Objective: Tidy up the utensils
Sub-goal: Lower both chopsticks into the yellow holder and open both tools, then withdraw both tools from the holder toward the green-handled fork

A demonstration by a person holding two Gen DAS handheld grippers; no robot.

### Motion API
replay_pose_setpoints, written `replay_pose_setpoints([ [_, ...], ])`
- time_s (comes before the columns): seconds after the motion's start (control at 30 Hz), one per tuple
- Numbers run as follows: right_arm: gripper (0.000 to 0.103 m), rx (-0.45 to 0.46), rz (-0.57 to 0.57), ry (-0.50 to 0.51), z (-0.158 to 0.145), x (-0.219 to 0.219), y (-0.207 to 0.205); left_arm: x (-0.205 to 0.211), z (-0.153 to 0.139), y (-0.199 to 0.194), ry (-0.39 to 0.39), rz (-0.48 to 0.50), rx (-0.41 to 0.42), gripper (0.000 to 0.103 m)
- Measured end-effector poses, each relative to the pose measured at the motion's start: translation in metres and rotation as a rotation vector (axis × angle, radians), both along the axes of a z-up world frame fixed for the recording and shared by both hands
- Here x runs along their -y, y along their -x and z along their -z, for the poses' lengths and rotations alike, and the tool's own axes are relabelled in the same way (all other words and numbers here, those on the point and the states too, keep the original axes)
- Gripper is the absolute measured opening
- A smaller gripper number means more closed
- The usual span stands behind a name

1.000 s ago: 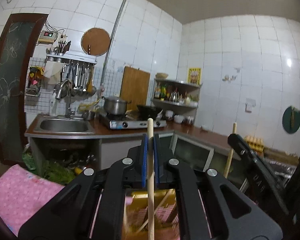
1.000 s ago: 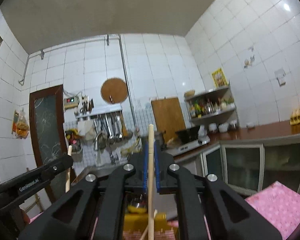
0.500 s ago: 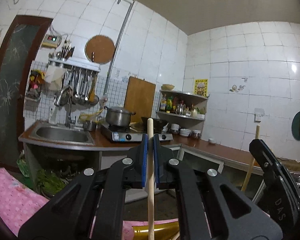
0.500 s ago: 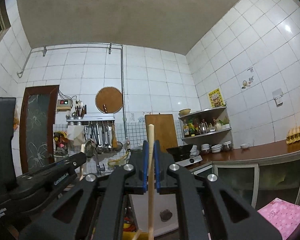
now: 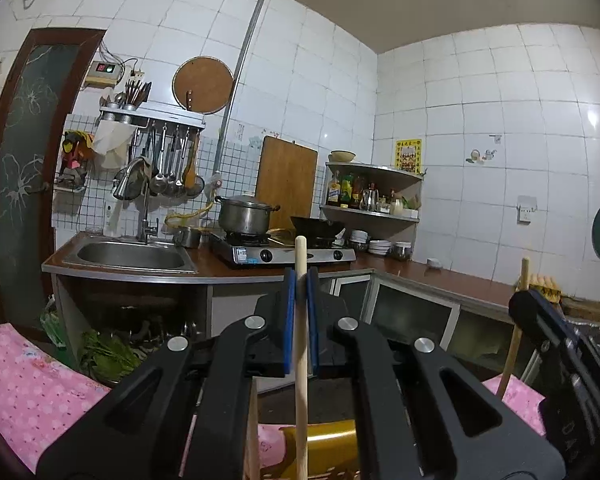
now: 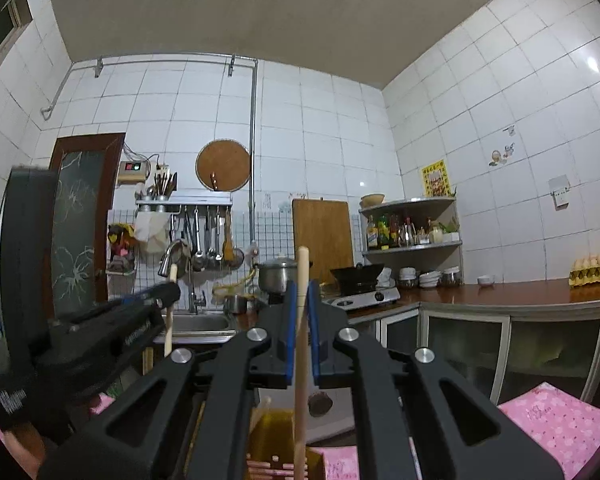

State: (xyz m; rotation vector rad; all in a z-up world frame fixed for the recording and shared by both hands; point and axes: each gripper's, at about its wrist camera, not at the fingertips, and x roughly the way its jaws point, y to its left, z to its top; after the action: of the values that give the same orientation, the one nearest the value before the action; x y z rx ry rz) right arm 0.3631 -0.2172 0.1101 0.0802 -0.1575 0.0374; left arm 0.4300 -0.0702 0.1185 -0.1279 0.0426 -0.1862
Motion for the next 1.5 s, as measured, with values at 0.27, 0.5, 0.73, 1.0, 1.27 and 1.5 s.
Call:
replay_pose_setpoints([
  [0.27, 0.006, -0.022, -0.026, 0.018, -0.002, 0.006, 0.012, 0.004, 0.018, 0.011, -0.091, 0.022, -0.050, 0.005],
  [0.5, 0.007, -0.079, -0.035, -0.008, -0.009, 0.016, 0.012, -0.014, 0.029, 0.021, -0.086, 0.021, -0.131, 0.005],
  [0.73, 0.007, -0.134, -0.049, -0.045, -0.012, 0.026, 0.001, -0.030, 0.029, 0.034, -0.068, 0.020, -0.197, 0.032],
  [1.0, 0.008, -0.225, -0.056, 0.007, 0.006, 0.022, 0.008, -0.048, 0.030, 0.059, -0.077, -0.012, -0.243, 0.045],
  [1.27, 0.046, -0.339, -0.047, -0.022, 0.013, 0.032, 0.047, -0.074, 0.031, 0.103, -0.083, -0.022, -0.362, 0.072],
  [1.5, 0.058, -0.492, -0.040, -0.013, 0.038, 0.028, 0.098, -0.092, 0.052, 0.152, -0.086, 0.007, -0.461, 0.089],
])
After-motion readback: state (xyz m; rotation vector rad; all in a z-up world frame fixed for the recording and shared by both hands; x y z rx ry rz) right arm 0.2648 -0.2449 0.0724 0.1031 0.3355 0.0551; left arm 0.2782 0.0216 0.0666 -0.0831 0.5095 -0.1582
